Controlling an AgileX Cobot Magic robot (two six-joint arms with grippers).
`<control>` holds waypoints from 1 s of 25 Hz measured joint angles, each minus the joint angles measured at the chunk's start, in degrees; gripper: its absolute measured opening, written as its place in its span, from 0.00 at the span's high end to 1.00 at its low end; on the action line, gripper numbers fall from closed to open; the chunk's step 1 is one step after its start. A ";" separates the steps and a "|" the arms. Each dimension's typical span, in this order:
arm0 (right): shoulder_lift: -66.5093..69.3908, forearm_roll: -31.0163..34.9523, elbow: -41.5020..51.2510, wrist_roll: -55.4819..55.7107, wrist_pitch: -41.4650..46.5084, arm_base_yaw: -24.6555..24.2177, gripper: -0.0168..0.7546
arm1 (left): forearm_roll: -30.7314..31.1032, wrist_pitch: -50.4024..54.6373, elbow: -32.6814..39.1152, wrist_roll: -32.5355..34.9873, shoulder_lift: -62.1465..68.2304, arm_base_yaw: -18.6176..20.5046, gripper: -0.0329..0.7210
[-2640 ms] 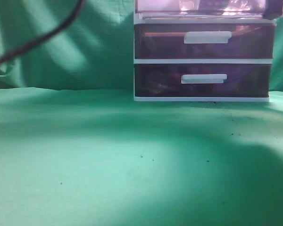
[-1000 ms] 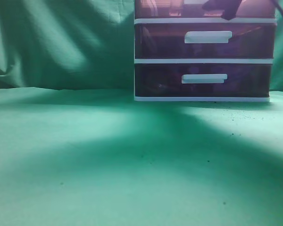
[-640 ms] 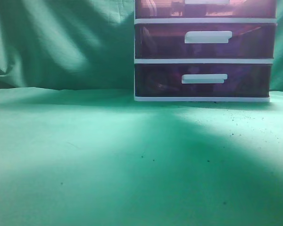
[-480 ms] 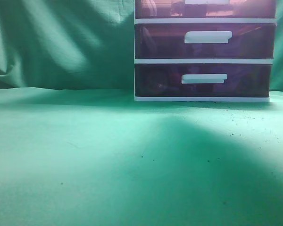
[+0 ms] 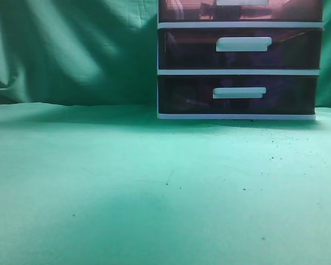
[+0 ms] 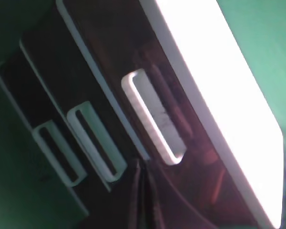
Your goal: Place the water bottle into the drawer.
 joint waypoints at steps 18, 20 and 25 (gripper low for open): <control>-30.63 25.27 1.83 14.71 27.92 2.06 0.98 | -0.85 -19.76 50.94 -2.14 -45.30 0.00 0.96; -34.10 27.03 4.88 13.79 28.47 2.06 0.98 | -0.84 -23.22 58.57 -2.14 -51.79 0.00 0.96; -43.99 30.50 16.29 12.25 27.78 2.06 0.98 | -1.93 -30.13 75.71 -3.16 -66.45 0.00 0.96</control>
